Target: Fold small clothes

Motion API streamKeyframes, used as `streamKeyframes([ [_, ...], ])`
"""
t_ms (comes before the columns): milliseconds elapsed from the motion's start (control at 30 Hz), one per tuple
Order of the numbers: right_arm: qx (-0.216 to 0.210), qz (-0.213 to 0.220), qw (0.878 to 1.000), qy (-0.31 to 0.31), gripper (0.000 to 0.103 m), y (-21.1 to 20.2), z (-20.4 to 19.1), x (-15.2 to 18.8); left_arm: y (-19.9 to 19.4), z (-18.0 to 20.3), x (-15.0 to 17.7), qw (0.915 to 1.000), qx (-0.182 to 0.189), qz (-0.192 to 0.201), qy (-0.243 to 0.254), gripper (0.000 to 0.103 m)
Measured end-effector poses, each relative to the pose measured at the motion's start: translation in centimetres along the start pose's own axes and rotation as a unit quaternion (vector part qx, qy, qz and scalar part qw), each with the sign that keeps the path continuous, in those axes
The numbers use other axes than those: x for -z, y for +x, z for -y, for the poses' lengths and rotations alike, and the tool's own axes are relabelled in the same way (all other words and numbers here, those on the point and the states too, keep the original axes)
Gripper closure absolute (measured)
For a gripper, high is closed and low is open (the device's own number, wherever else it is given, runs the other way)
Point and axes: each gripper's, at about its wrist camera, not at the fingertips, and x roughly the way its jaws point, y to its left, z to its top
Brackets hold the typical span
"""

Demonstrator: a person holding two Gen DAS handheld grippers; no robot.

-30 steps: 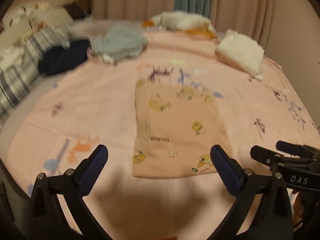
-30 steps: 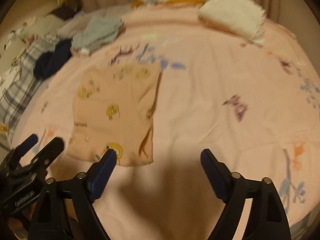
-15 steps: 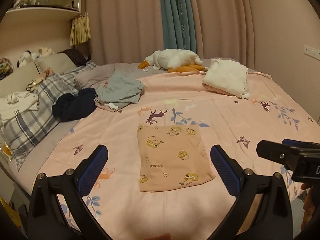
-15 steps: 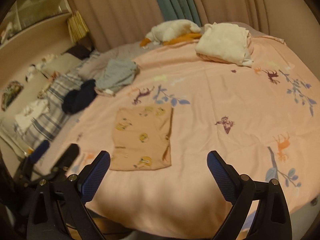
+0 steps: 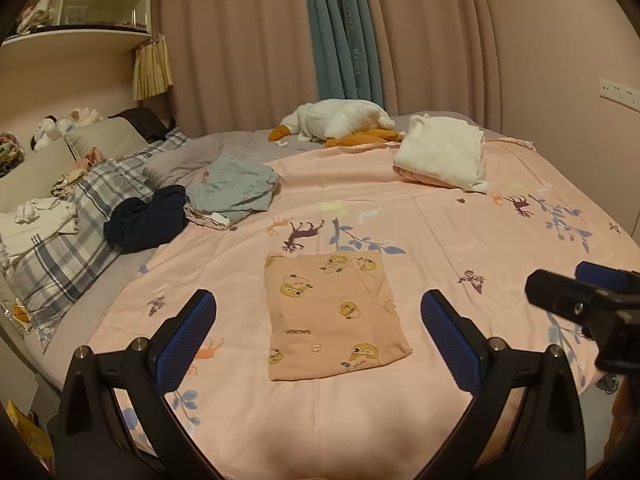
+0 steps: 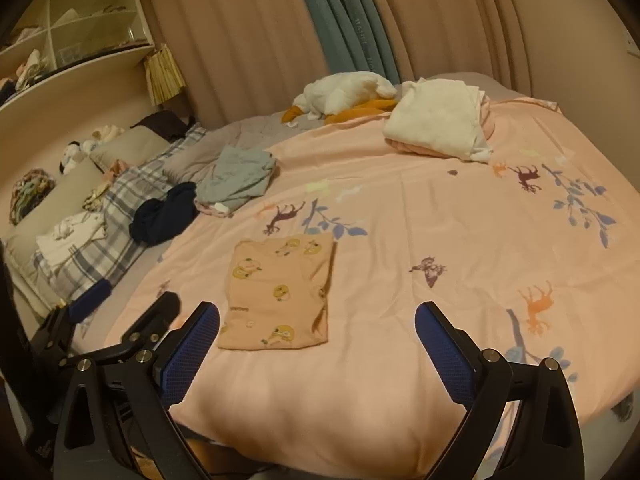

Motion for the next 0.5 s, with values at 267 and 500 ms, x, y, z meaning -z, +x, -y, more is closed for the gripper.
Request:
streamKeyframes([
  [267,0.033,0.017,0.999,-0.006,0.005,-0.3,-0.2,0.0,-0.4,-1.6,-1.0,0.9993,0.007,0.009,-0.034,0.000],
  [500,0.048,0.015,0.998,-0.025,0.005,-0.1,-0.5,0.0,-0.4,-2.8,-1.5,0.9967,0.030,0.008,-0.075,0.000],
])
